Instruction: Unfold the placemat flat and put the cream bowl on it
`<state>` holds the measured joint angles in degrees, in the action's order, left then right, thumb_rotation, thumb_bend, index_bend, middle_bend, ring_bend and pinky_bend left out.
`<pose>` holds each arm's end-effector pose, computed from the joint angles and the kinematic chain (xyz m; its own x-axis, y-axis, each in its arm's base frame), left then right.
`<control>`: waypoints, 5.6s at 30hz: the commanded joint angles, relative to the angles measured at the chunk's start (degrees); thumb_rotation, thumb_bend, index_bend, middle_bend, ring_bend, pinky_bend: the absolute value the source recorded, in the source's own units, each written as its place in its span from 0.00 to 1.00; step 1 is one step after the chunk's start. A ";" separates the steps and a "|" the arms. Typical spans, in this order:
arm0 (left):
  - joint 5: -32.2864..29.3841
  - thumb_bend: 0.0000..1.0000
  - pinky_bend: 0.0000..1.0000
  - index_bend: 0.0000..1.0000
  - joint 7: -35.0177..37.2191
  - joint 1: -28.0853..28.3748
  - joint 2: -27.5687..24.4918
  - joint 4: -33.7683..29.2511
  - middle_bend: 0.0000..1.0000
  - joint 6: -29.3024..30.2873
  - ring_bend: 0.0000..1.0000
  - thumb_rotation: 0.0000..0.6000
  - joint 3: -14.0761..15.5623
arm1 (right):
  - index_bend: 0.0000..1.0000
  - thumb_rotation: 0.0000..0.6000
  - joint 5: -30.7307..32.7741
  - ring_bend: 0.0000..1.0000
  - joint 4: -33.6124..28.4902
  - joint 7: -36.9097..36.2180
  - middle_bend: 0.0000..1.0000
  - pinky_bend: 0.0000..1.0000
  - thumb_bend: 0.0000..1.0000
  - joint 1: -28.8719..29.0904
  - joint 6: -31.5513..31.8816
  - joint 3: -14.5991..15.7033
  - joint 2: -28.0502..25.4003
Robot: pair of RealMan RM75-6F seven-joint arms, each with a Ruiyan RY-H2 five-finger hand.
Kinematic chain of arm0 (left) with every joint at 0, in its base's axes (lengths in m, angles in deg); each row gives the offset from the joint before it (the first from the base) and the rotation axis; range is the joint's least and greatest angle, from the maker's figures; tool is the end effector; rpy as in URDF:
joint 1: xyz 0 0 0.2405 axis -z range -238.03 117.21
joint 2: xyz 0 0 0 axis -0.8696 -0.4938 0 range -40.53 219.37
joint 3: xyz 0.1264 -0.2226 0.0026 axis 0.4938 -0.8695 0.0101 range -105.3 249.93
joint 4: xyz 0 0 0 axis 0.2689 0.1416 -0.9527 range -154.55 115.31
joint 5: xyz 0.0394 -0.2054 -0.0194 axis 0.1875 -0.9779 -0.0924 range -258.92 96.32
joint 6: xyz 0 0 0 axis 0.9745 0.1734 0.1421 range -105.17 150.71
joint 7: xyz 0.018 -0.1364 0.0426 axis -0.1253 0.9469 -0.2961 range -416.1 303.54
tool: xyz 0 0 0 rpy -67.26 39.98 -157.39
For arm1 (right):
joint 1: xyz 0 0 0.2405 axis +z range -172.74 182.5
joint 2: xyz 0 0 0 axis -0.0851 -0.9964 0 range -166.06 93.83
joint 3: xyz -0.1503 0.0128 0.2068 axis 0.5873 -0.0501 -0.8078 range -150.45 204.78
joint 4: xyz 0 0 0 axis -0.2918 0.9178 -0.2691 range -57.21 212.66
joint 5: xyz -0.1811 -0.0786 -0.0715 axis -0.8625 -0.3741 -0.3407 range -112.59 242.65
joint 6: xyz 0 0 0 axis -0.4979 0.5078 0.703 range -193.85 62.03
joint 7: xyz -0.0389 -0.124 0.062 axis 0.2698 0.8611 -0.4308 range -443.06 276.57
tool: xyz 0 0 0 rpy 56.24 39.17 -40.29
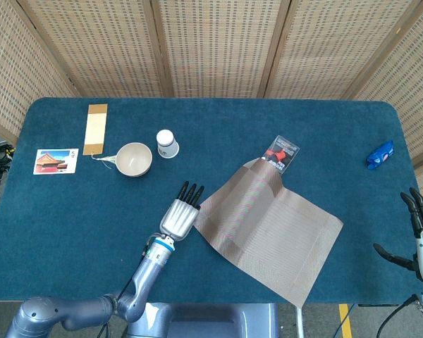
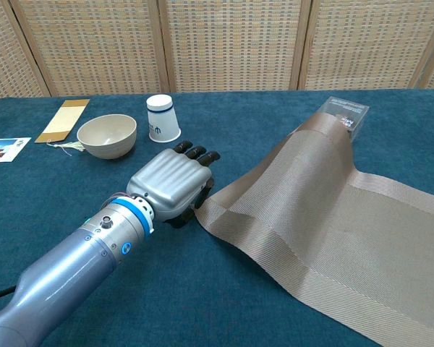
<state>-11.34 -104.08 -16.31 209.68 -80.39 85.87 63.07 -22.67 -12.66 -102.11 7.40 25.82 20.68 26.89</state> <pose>-0.0876 0.2996 -0.1452 0.7313 -0.0197 0.6818 0.5917 -0.4791 -0.6484 -0.3098 -0.1800 0.1911 0.1244 0.1535 0.9803 -0.9896 -0.0528 0.1338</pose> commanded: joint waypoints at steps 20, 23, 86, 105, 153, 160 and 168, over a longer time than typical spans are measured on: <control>1.84 0.51 0.00 0.53 -0.34 -1.62 -3.08 -5.22 0.00 2.00 0.00 1.00 0.70 | 0.05 1.00 -0.26 0.00 -0.13 -0.47 0.00 0.00 0.16 -0.14 0.23 -0.04 -0.23; 2.30 0.51 0.00 0.53 -0.13 -2.35 -4.41 -6.59 0.00 2.82 0.00 1.00 1.11 | 0.05 1.00 -0.47 0.00 -0.27 -0.50 0.00 0.00 0.16 -0.24 0.55 -0.05 -0.33; 37.65 0.50 0.00 0.55 24.19 -19.68 -32.84 -20.81 0.00 14.53 0.00 1.00 27.70 | 0.05 1.00 -3.81 0.00 -2.62 4.61 0.00 0.00 0.16 -1.28 2.87 1.33 0.11; 43.91 0.49 0.00 0.49 32.59 -20.87 -32.27 -17.71 0.00 15.76 0.00 1.00 28.84 | 0.05 1.00 -4.09 0.00 -2.59 5.65 0.00 0.00 0.16 -1.21 2.78 1.56 0.47; 34.42 1.00 0.00 0.00 27.49 -7.63 -50.16 -44.77 0.00 -11.47 0.00 1.00 20.05 | 0.06 1.00 -4.25 0.00 -3.12 7.22 0.00 0.00 0.16 -1.01 2.06 2.02 0.50; 27.19 1.00 0.00 0.00 21.44 -5.02 -46.96 -47.22 0.00 -20.12 0.00 1.00 16.93 | 0.06 1.00 -4.09 0.00 -3.02 6.29 0.00 0.00 0.16 -1.11 2.26 1.91 0.21; 19.03 1.00 0.00 0.00 13.57 -2.91 -42.28 -47.55 0.00 -25.86 0.00 1.00 13.92 | 0.06 1.00 -4.05 0.00 -2.98 5.50 0.00 0.00 0.16 -1.11 2.27 1.88 -0.06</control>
<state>9.21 -89.13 -19.92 166.18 -127.73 61.19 77.86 -26.71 -15.64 -96.61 6.29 28.09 22.55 26.83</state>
